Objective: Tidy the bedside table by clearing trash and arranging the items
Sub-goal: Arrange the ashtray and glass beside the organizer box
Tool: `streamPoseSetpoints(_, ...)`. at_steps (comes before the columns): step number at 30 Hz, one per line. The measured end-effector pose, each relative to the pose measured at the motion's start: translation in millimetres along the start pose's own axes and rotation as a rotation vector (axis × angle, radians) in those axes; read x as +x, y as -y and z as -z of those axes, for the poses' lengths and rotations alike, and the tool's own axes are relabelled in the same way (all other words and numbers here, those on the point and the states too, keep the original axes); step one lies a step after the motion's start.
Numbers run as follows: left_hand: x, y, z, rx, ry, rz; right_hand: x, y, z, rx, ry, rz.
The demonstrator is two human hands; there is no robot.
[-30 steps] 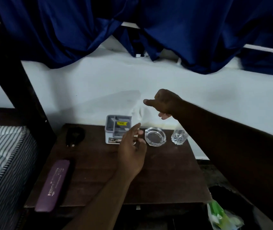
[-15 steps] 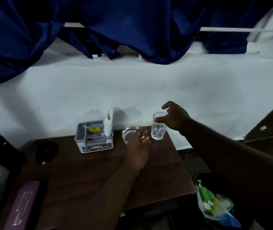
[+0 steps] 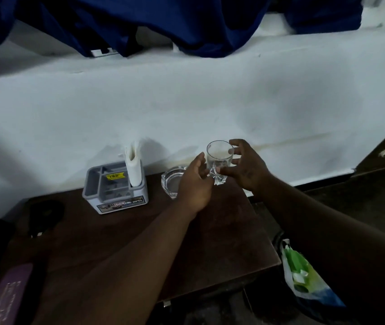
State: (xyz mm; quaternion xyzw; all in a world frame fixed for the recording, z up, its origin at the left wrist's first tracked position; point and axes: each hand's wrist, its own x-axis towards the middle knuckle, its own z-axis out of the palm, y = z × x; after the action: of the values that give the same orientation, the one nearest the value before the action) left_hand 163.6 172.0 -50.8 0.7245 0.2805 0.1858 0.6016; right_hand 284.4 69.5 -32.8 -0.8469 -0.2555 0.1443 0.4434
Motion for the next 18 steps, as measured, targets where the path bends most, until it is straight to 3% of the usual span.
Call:
streamPoseSetpoints(8,-0.7,-1.9,-1.0,0.112,0.036,-0.051,0.9,-1.4,-1.9,-0.015,-0.067,0.017)
streamPoseSetpoints(18,-12.3,-27.8,20.4,-0.010,0.059,-0.097,-5.1,31.4,1.0,-0.004,-0.095,0.102)
